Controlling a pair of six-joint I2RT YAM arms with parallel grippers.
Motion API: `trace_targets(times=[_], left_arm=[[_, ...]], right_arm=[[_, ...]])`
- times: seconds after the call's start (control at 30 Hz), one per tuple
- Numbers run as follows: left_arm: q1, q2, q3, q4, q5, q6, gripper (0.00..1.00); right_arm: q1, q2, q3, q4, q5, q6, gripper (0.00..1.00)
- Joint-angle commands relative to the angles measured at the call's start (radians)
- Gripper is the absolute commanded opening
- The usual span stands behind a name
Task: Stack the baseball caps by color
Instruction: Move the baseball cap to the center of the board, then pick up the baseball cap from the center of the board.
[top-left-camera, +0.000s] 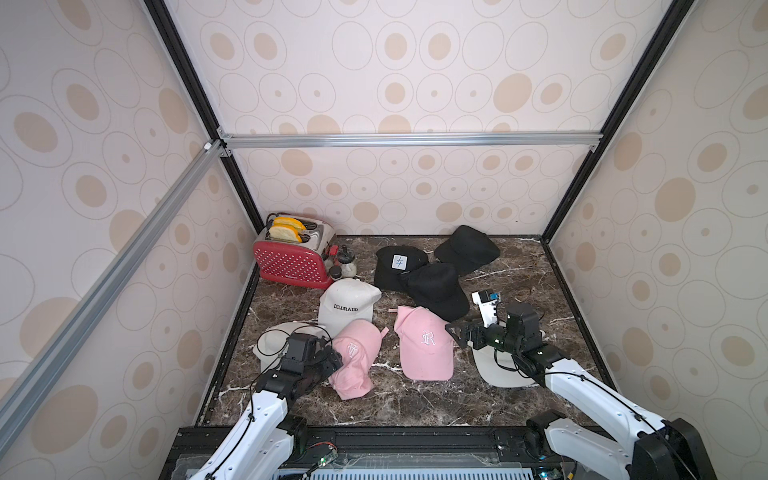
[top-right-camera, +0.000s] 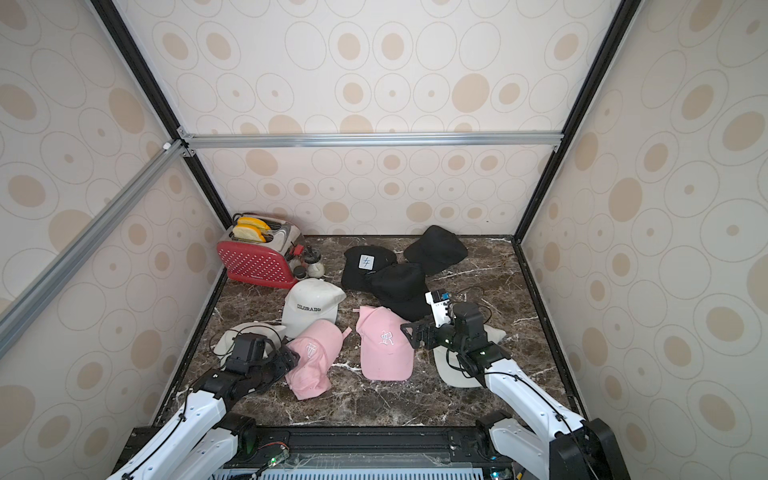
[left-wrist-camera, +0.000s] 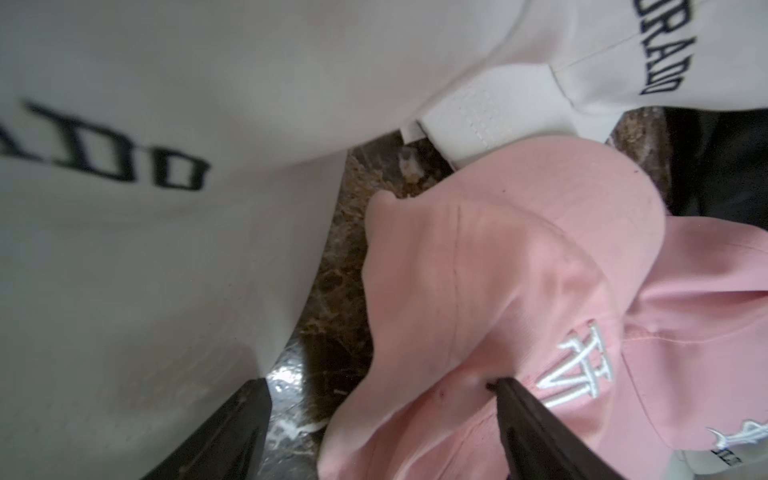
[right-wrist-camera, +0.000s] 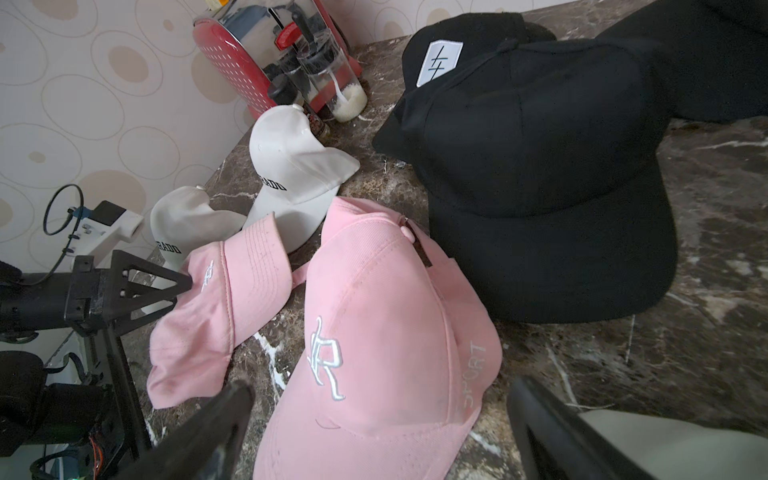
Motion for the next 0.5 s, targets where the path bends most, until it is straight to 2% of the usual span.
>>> trace_targets(times=[0.0, 0.13, 0.23, 0.33, 0.4, 0.47], left_arm=[[0.008, -0.049, -0.028, 0.107, 0.060, -0.071, 0.84], [0.008, -0.080, -0.094, 0.154, 0.061, -0.131, 0.77], [0.008, -0.103, -0.107, 0.173, 0.075, -0.138, 0.63], [0.008, -0.129, -0.099, 0.168, 0.070, -0.127, 0.42], [0.007, -0.153, -0.095, 0.162, 0.064, -0.114, 0.21], [0.007, -0.170, -0.074, 0.132, 0.054, -0.083, 0.05]], right_arm=[[0.013, 0.024, 0.026, 0.022, -0.006, 0.012, 1.00], [0.020, 0.046, 0.033, 0.029, -0.006, 0.019, 1.00], [0.028, 0.055, 0.040, 0.027, -0.005, 0.017, 1.00], [0.032, 0.057, 0.045, 0.025, 0.000, 0.016, 1.00], [0.034, 0.059, 0.047, 0.021, 0.003, 0.016, 0.99], [0.037, 0.058, 0.048, 0.016, 0.007, 0.016, 1.00]])
